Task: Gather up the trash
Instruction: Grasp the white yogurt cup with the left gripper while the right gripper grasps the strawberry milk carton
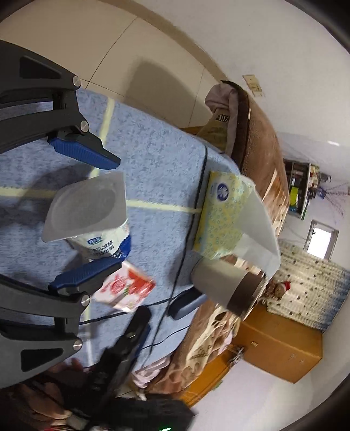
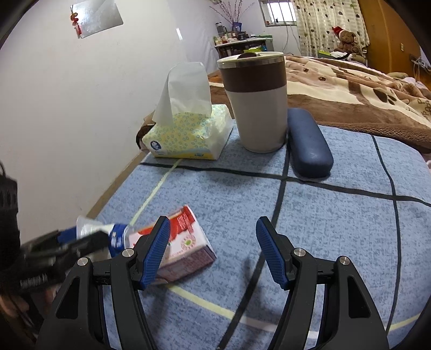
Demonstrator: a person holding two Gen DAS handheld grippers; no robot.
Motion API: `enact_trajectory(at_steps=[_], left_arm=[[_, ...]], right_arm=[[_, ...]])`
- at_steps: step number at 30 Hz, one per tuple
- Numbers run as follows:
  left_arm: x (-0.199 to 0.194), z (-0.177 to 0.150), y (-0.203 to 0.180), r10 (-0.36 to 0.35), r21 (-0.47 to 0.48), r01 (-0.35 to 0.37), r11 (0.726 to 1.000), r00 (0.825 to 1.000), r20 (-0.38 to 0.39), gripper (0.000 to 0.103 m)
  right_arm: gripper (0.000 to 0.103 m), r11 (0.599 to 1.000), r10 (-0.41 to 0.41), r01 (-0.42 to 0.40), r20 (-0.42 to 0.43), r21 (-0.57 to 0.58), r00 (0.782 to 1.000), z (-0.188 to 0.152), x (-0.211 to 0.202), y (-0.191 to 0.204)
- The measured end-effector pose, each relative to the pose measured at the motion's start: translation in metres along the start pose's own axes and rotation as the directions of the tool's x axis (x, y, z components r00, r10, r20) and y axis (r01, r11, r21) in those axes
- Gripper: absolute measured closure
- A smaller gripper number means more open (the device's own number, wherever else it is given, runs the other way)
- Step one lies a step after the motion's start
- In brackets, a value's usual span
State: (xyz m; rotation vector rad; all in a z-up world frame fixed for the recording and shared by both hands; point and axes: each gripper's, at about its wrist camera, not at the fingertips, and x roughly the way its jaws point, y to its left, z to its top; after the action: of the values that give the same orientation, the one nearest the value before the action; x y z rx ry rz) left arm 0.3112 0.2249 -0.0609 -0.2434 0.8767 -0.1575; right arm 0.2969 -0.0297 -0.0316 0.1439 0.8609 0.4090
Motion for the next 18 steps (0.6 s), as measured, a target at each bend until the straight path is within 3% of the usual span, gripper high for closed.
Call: enact_trajectory(at_steps=[2,8,12,15,18], left_arm=[[0.000,-0.006,-0.004,-0.012,0.020,0.013,1.000,1.000,-0.023,0.035],[-0.004,-0.018,-0.011,0.077,0.076,-0.076,0.994,0.997,-0.015,0.035],[-0.004,-0.017,0.002,0.082,0.020,-0.081,0.996,0.997,-0.017,0.033],[-0.005,-0.018,0.009,0.150,0.001,-0.150,0.989,0.989,-0.003,0.033],[-0.006,-0.017,0.016,0.152,-0.016,-0.152,0.988,0.988,0.003,0.033]], right_arm=[[0.036,1.000,0.022,-0.022,-0.014,0.018,1.000,0.002,0.004,-0.001],[0.036,0.998,0.048,-0.046,-0.048,0.039,0.998,-0.001,0.013,0.001],[0.036,0.997,0.065,-0.062,-0.066,0.055,0.996,-0.002,0.018,0.007],[0.035,0.994,0.079,-0.073,-0.076,0.076,0.994,0.000,0.023,0.014],[0.032,0.996,0.046,-0.039,-0.088,0.080,0.995,0.001,0.026,0.018]])
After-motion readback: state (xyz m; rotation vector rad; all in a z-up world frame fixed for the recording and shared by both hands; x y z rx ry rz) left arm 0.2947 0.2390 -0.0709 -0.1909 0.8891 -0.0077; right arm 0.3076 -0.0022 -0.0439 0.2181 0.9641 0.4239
